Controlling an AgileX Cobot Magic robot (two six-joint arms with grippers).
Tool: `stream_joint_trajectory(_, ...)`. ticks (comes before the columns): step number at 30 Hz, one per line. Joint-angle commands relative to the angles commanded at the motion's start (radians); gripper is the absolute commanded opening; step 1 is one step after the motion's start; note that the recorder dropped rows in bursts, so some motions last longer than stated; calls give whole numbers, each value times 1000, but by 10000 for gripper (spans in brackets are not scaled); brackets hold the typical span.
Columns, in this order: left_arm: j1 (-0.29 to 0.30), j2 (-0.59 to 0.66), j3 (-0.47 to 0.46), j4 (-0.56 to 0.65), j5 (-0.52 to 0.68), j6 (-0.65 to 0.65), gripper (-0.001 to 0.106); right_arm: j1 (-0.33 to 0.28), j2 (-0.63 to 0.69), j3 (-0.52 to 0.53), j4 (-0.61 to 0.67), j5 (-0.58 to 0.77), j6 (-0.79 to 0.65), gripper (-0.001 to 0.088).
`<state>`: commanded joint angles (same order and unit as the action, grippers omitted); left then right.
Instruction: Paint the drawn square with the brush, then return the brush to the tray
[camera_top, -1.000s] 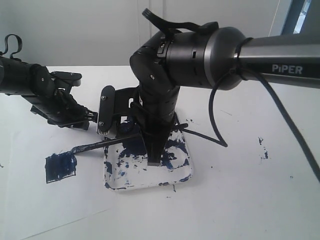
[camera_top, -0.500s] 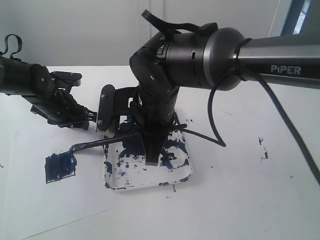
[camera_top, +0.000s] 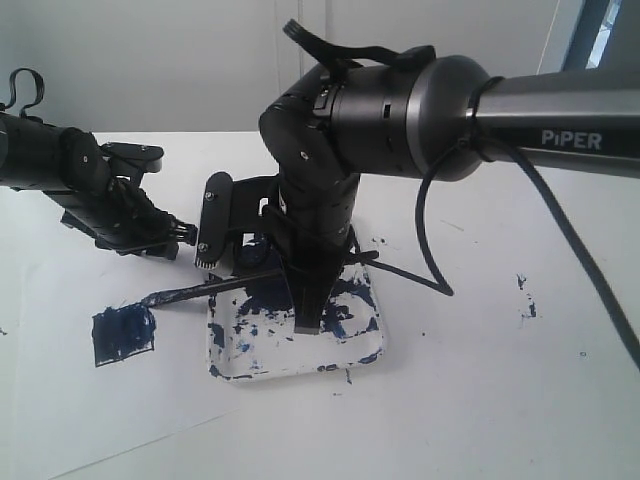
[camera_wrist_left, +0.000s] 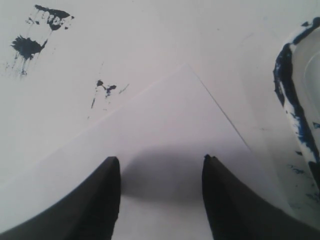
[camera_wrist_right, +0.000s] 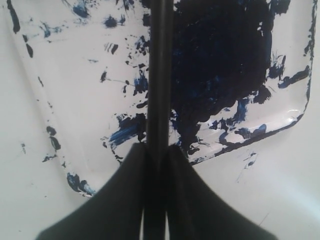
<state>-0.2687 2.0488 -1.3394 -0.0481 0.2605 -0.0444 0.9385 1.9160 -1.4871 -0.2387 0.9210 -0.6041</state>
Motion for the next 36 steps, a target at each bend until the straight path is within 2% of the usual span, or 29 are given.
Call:
stream_joint_trajectory(10, 0, 0, 0, 4, 0, 0, 551, 0, -49, -4, 22, -71, -2, 0)
stream_joint_trajectory(20, 0, -48, 0, 4, 3, 0, 551, 0, -104, -18, 54, 76, -2, 0)
stream_joint_trajectory(25, 0, -120, 0, 61, 20, -5, 549, 0, -115, -18, 58, 139, 2, 0)
stream_joint_trajectory(32, 0, -236, 0, 79, 126, -12, 490, -2, -178, -18, -13, 156, 177, 0)
stream_joint_trajectory(36, 0, -305, 0, 170, 231, -103, 398, -34, -221, -16, -26, 247, 292, 0)
